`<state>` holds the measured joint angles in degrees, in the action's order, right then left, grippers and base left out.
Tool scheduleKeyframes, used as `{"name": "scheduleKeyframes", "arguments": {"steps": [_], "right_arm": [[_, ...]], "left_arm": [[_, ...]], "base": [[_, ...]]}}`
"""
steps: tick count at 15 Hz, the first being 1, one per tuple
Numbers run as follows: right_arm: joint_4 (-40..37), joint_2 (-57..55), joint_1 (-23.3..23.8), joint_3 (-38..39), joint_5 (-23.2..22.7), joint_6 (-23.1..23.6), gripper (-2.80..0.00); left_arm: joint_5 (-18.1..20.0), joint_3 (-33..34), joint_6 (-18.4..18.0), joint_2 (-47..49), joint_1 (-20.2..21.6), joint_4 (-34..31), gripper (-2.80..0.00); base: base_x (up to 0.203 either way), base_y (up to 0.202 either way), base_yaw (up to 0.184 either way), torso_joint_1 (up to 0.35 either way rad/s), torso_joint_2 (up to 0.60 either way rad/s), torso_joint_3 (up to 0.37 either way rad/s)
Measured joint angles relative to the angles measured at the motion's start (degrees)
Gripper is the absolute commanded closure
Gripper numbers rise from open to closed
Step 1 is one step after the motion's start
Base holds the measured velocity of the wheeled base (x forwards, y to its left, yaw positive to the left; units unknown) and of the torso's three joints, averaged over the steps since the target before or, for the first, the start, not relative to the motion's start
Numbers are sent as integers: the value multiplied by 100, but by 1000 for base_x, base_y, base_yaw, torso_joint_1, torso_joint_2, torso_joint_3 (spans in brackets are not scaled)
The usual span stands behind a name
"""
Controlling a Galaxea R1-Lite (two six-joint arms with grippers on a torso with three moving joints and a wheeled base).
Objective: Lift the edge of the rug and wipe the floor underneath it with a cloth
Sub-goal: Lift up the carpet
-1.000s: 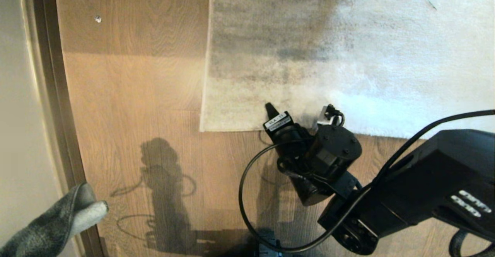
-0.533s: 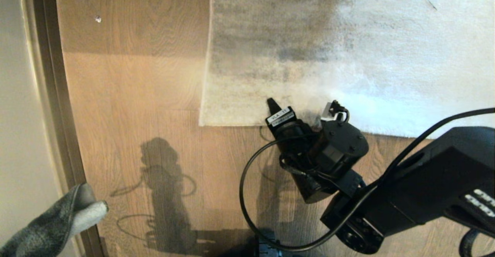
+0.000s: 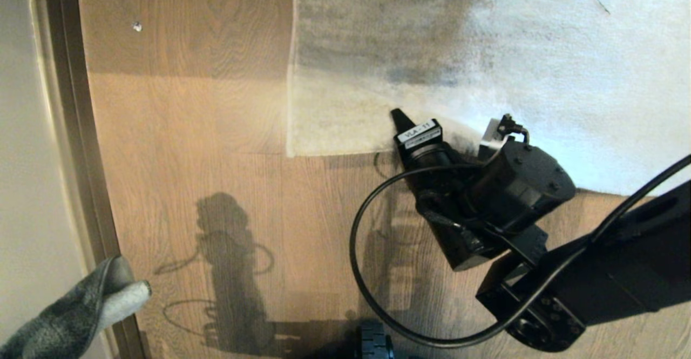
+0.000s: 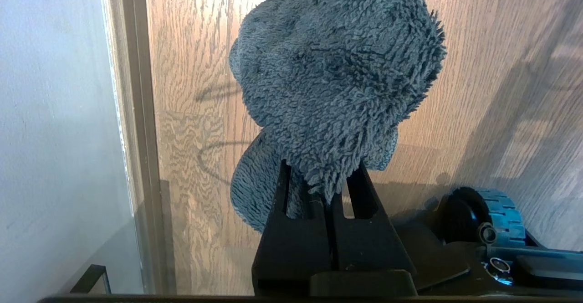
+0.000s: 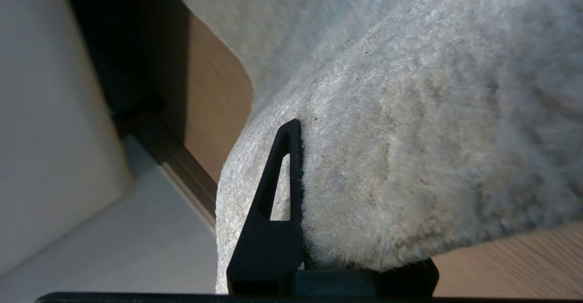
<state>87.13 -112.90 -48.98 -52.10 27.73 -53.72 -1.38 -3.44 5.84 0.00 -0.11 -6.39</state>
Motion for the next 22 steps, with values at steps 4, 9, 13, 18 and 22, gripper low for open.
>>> {"name": "scheduleKeyframes", "arguments": {"steps": [4, 9, 13, 18, 22], "right_arm": [[4, 431, 0, 147, -31, -24, 0], [5, 900, 53, 230, -25, -172, 0], [5, 1147, 252, 232, -1, -480, 0], [4, 1397, 569, 41, -29, -762, 0], [4, 1589, 649, -6, -41, -860, 0]], "left_arm": [[0, 0, 2, 0, 0, 0, 0], [0, 0, 0, 0, 1, 0, 0], [0, 0, 0, 0, 1, 2, 0], [0, 0, 1, 0, 0, 2, 0], [0, 0, 0, 0, 0, 1, 0]], "base": [[0, 0, 0, 0, 0, 0], [0, 0, 0, 0, 0, 0], [0, 0, 0, 0, 0, 0], [0, 0, 0, 0, 0, 0], [0, 0, 0, 0, 0, 0]]}}
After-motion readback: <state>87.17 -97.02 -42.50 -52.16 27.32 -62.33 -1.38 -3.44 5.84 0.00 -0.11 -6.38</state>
